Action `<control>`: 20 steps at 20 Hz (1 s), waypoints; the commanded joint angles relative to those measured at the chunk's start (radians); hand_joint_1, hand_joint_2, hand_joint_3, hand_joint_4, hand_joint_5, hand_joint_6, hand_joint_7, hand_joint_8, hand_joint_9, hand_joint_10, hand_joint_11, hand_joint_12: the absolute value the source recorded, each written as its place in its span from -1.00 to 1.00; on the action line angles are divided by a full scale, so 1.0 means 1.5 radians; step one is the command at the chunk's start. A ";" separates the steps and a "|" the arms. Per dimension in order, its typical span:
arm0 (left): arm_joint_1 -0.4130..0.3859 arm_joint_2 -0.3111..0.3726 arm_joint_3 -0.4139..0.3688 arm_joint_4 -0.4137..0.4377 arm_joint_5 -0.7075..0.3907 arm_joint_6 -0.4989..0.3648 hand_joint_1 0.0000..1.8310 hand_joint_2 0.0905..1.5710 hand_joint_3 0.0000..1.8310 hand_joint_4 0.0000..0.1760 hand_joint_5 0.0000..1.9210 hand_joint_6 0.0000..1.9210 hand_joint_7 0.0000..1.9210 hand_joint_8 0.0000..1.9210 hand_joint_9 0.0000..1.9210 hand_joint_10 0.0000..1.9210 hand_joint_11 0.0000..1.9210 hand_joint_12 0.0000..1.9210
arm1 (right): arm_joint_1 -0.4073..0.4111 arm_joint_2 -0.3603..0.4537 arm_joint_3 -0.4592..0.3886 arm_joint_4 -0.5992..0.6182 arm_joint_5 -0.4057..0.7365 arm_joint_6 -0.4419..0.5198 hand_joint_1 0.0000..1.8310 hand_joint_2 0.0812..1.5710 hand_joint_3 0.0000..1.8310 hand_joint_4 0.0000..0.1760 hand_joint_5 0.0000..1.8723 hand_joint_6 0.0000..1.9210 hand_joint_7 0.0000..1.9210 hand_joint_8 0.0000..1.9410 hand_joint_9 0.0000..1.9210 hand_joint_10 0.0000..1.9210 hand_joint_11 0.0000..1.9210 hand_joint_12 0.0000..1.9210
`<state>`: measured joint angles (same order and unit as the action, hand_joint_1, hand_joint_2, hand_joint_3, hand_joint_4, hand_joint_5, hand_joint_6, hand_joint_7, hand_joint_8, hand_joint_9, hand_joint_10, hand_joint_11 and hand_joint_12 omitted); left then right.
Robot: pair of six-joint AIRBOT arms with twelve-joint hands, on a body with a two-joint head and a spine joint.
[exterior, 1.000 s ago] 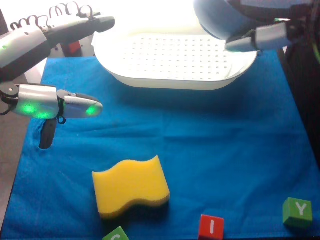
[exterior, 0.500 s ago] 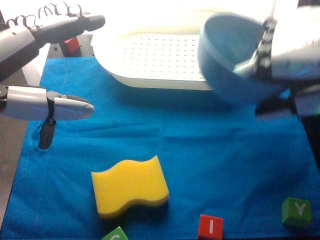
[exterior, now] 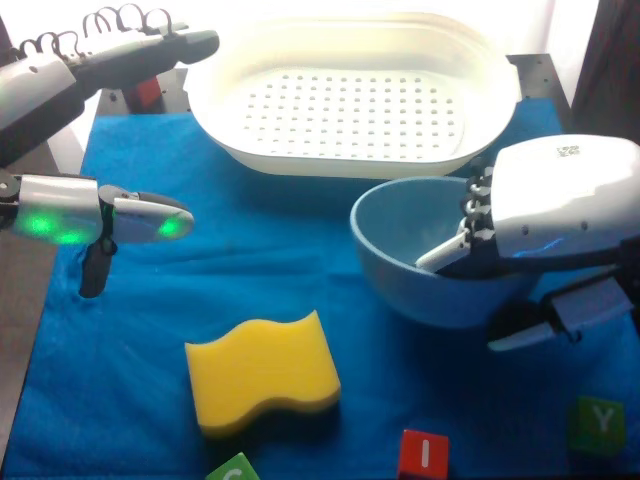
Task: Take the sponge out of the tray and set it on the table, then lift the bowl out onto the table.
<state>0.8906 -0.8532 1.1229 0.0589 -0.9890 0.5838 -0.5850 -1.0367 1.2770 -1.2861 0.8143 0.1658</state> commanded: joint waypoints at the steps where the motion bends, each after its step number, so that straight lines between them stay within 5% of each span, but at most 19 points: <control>1: -0.005 0.003 0.000 -0.019 -0.078 -0.003 -0.14 0.12 -1.00 0.02 -0.81 -1.00 -0.91 -1.00 -0.98 -1.00 -1.00 -0.79 | 0.002 -0.003 0.000 0.037 0.044 0.009 -0.12 0.83 -0.99 -1.00 -0.52 0.85 -0.09 0.52 0.04 0.91 -0.01 1.00; 2: -0.005 0.003 0.000 -0.019 -0.078 -0.003 -0.13 0.12 -1.00 -0.02 -0.80 -1.00 -0.91 -1.00 -0.98 -1.00 -1.00 -0.76 | 0.002 -0.005 0.002 0.031 0.044 0.009 -0.60 0.87 -1.00 -1.00 -0.54 -0.03 -0.21 0.11 -0.23 0.60 -0.36 0.84; 3: -0.004 0.003 0.000 -0.019 -0.077 -0.003 -0.15 0.12 -1.00 -0.03 -0.80 -1.00 -0.90 -1.00 -0.97 -1.00 -1.00 -0.73 | 0.002 -0.007 0.003 0.026 0.044 0.009 -0.92 0.80 -1.00 -1.00 -0.56 -0.65 -0.40 -0.52 -0.47 -0.12 -0.71 0.42; 4: -0.004 0.003 0.000 -0.019 -0.077 -0.003 -0.15 0.12 -1.00 -0.14 -0.79 -1.00 -0.90 -1.00 -0.96 -1.00 -1.00 -0.69 | 0.002 -0.009 0.005 0.024 0.044 0.010 -0.98 0.70 -1.00 -1.00 -0.58 -0.91 -0.58 -0.86 -0.59 -0.61 -0.87 0.15; 6: -0.004 0.003 0.000 -0.019 -0.077 -0.003 -0.13 0.12 -1.00 -0.26 -0.79 -1.00 -0.90 -1.00 -0.96 -1.00 -1.00 -0.68 | 0.001 -0.015 0.010 0.017 0.044 0.021 -1.00 0.63 -1.00 -1.00 -0.56 -1.00 -0.61 -0.99 -0.60 -0.93 -0.97 0.04; 8: -0.003 0.003 0.000 -0.019 -0.078 -0.003 -0.12 0.12 -1.00 -0.24 -0.79 -1.00 -0.90 -1.00 -0.96 -1.00 -1.00 -0.70 | 0.000 -0.019 0.016 0.010 0.044 0.036 -1.00 0.61 -1.00 -0.93 -0.58 -1.00 -0.67 -1.00 -0.68 -0.99 -1.00 -0.03; 9: -0.003 0.003 0.000 -0.019 -0.079 -0.003 -0.13 0.12 -1.00 -0.24 -0.79 -1.00 -0.90 -1.00 -0.95 -1.00 -1.00 -0.68 | 0.000 -0.018 0.016 0.010 0.044 0.036 -1.00 0.59 -1.00 -0.73 -0.63 -1.00 -0.70 -0.99 -0.74 -0.99 -1.00 -0.20; 10: -0.002 0.004 0.000 -0.020 -0.079 -0.003 -0.13 0.12 -1.00 -0.28 -0.78 -1.00 -0.90 -1.00 -0.95 -1.00 -1.00 -0.67 | 0.000 -0.017 0.017 0.014 0.044 0.036 -1.00 0.59 -1.00 -0.77 -0.63 -1.00 -0.74 -0.99 -0.81 -0.98 -1.00 -0.41; 11: -0.002 0.004 0.000 -0.020 -0.079 -0.003 -0.14 0.12 -1.00 -0.27 -0.78 -1.00 -0.89 -1.00 -0.94 -1.00 -1.00 -0.66 | 0.000 -0.016 0.020 0.021 0.044 0.036 -1.00 0.54 -1.00 -0.41 -0.71 -1.00 -0.89 -0.99 -0.96 -1.00 -1.00 -0.81; 12: -0.001 0.004 0.000 -0.021 -0.081 -0.003 -0.13 0.13 -1.00 -0.30 -0.79 -1.00 -0.89 -1.00 -0.95 -1.00 -1.00 -0.65 | 0.000 -0.011 0.021 0.034 0.044 0.036 -1.00 0.50 -1.00 0.00 -0.79 -1.00 -0.98 -1.00 -0.99 -1.00 -1.00 -0.96; 13: -0.001 0.004 0.000 -0.022 -0.082 -0.003 -0.13 0.13 -1.00 -0.25 -0.79 -1.00 -0.89 -1.00 -0.96 -1.00 -1.00 -0.67 | 0.000 -0.007 0.021 0.046 0.044 0.036 -1.00 0.48 -1.00 0.28 -0.83 -1.00 -1.00 -1.00 -1.00 -1.00 -1.00 -0.99; 15: 0.001 0.006 0.000 -0.029 -0.093 -0.003 -0.13 0.13 -1.00 0.06 -0.79 -1.00 -0.90 -1.00 -0.98 -1.00 -1.00 -0.75 | 0.000 0.014 0.021 0.096 0.044 0.030 -1.00 0.43 -1.00 0.54 -0.88 -1.00 -1.00 -1.00 -1.00 -1.00 -1.00 -1.00; 17: 0.005 0.009 -0.001 -0.032 -0.103 -0.003 -0.19 0.12 -1.00 -0.15 -0.78 -1.00 -0.88 -1.00 -0.95 -1.00 -1.00 -0.70 | -0.002 0.040 0.020 0.156 0.075 0.006 -0.97 0.35 -1.00 0.38 -0.93 -1.00 -1.00 -1.00 -1.00 -1.00 -1.00 -1.00; 18: 0.008 0.013 -0.005 -0.032 -0.112 -0.003 -0.20 0.12 -1.00 -0.31 -0.78 -1.00 -0.88 -1.00 -0.95 -1.00 -1.00 -0.78 | -0.006 0.059 0.018 0.191 0.096 -0.001 -0.98 0.36 -1.00 0.05 -0.99 -1.00 -1.00 -1.00 -1.00 -1.00 -1.00 -1.00; 19: 0.012 0.017 -0.008 -0.035 -0.122 -0.003 -0.21 0.11 -1.00 -0.13 -0.77 -1.00 -0.89 -1.00 -0.97 -1.00 -1.00 -0.90 | -0.015 0.079 0.014 0.233 0.119 -0.010 -0.95 0.38 -1.00 -0.58 -0.99 -1.00 -1.00 -1.00 -1.00 -1.00 -1.00 -1.00; 20: 0.017 0.020 -0.012 -0.038 -0.135 -0.003 -0.19 0.10 -1.00 -0.12 -0.75 -0.99 -0.89 -1.00 -0.97 -1.00 -1.00 -0.96 | -0.028 0.098 0.007 0.279 0.141 -0.030 -0.98 0.38 -1.00 -0.54 -0.98 -0.99 -1.00 -1.00 -1.00 -1.00 -1.00 -1.00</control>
<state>0.9264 -0.8268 1.1065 0.0288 -1.0554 0.5835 -0.6407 -0.8768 1.2903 -0.9276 0.9260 0.1169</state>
